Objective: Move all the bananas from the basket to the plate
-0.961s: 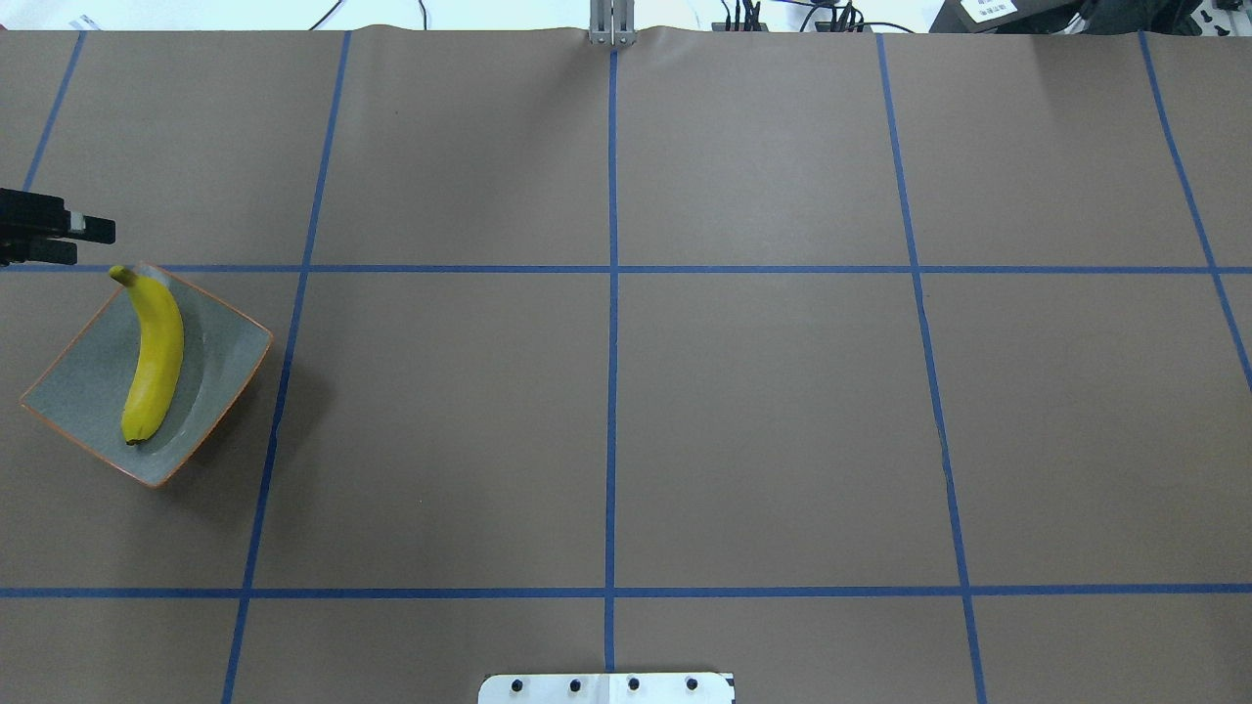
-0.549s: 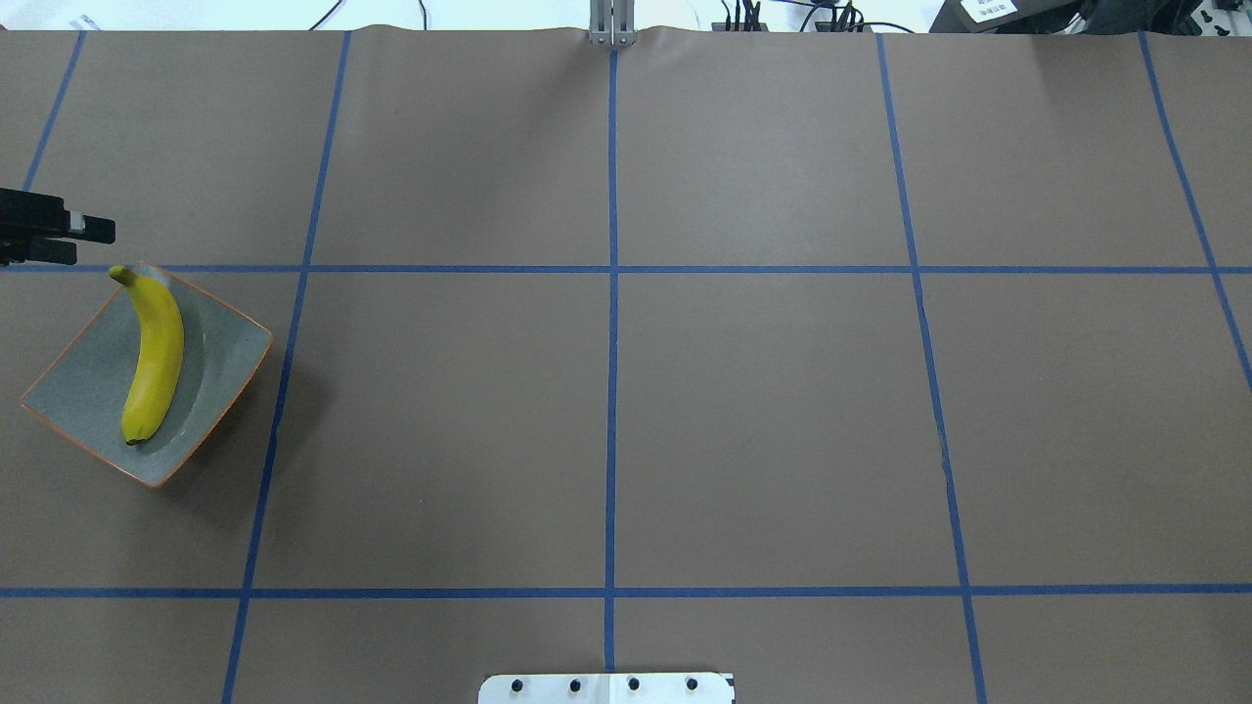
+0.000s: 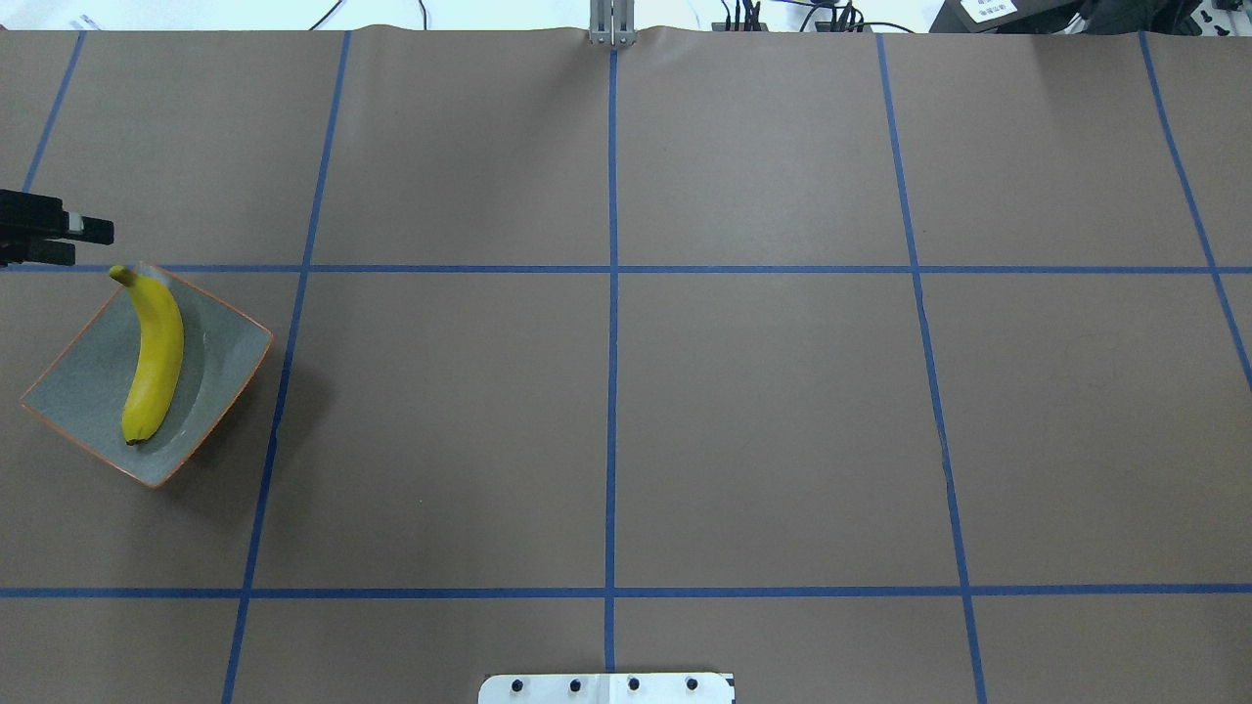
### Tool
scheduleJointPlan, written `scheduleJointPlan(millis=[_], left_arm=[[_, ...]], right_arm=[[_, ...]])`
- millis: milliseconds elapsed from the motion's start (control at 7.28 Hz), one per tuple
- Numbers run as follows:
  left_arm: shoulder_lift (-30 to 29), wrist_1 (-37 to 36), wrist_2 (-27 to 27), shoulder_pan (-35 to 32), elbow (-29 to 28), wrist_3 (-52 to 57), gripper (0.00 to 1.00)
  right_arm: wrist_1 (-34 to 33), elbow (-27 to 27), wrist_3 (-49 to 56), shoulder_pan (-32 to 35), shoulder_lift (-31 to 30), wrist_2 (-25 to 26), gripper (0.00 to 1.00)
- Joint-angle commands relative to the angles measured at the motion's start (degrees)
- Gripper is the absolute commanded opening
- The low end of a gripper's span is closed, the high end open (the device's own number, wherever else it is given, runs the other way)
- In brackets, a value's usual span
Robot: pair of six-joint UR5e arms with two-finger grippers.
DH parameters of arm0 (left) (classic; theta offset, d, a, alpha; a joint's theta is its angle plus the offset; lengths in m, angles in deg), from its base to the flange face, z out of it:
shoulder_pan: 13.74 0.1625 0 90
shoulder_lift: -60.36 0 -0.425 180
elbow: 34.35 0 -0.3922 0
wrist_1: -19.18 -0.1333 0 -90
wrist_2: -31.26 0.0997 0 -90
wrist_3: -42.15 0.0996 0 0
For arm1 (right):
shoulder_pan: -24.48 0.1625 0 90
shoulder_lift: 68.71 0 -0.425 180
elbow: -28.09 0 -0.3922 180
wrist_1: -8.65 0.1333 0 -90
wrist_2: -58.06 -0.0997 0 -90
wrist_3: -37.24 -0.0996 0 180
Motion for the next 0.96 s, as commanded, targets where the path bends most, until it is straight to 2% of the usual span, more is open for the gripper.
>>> scheduleJointPlan(millis=[0,412,824], left_arm=[[0.02,-0.06,-0.01,0.08,-0.09,-0.07,1.0],[-0.07,-0.06,-0.1,0.09,-0.18,-0.16,1.0],[-2.08,0.03,-0.01,0.26,0.61,-0.07,1.0]], right_arm=[[0.05,-5.37,0.02,0.28,0.1,0.34,0.0],[0.14,-12.58,0.2,0.45,0.19,7.26,0.0],[-0.03,-23.2,0.64,-0.24,2.91,6.41,0.0]])
